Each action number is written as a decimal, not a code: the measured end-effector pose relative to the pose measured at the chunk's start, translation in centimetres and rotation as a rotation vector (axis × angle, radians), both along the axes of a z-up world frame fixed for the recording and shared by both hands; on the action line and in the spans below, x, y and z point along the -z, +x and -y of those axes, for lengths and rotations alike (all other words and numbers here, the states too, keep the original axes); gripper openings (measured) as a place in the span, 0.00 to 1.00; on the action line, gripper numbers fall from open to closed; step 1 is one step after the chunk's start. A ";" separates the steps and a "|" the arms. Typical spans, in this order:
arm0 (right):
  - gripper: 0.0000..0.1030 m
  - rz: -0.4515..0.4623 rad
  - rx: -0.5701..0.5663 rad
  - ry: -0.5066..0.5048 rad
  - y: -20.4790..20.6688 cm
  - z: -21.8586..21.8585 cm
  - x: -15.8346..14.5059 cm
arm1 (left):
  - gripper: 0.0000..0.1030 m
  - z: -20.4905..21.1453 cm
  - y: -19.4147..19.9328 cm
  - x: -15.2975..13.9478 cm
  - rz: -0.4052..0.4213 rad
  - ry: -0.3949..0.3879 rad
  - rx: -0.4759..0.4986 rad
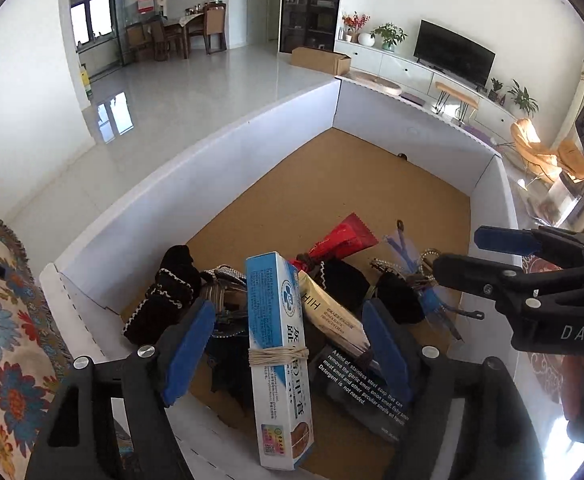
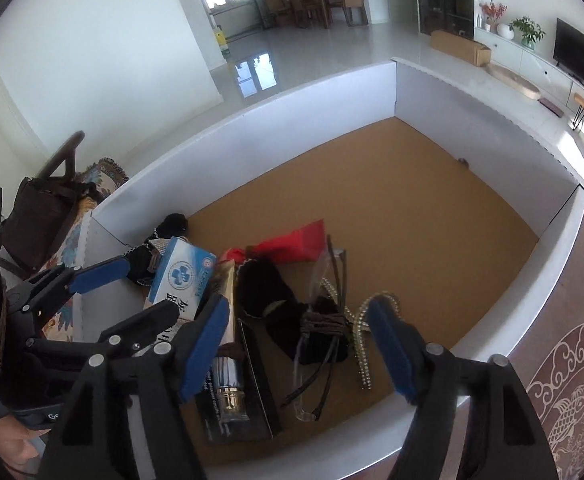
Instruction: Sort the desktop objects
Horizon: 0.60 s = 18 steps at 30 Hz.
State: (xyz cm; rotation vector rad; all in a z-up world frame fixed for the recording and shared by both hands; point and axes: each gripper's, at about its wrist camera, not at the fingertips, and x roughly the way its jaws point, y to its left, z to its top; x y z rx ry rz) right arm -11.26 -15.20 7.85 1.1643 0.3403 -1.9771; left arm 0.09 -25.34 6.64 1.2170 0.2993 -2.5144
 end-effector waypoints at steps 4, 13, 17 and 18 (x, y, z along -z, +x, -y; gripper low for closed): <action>0.90 -0.128 0.003 0.090 -0.2 -1.4 -2.1 | 0.95 -0.8 1.2 -1.9 -0.080 -0.048 -0.063; 0.92 -0.154 0.018 0.089 -0.3 -3.7 -2.9 | 0.99 -2.9 1.0 -5.0 -0.093 -0.167 -0.138; 0.92 -0.152 0.018 0.088 -0.2 -3.9 -2.5 | 0.99 -2.9 0.9 -5.1 -0.079 -0.110 -0.150; 0.92 -0.152 0.018 0.088 -0.2 -3.9 -2.5 | 0.99 -2.8 0.7 -4.9 -0.066 -0.081 -0.158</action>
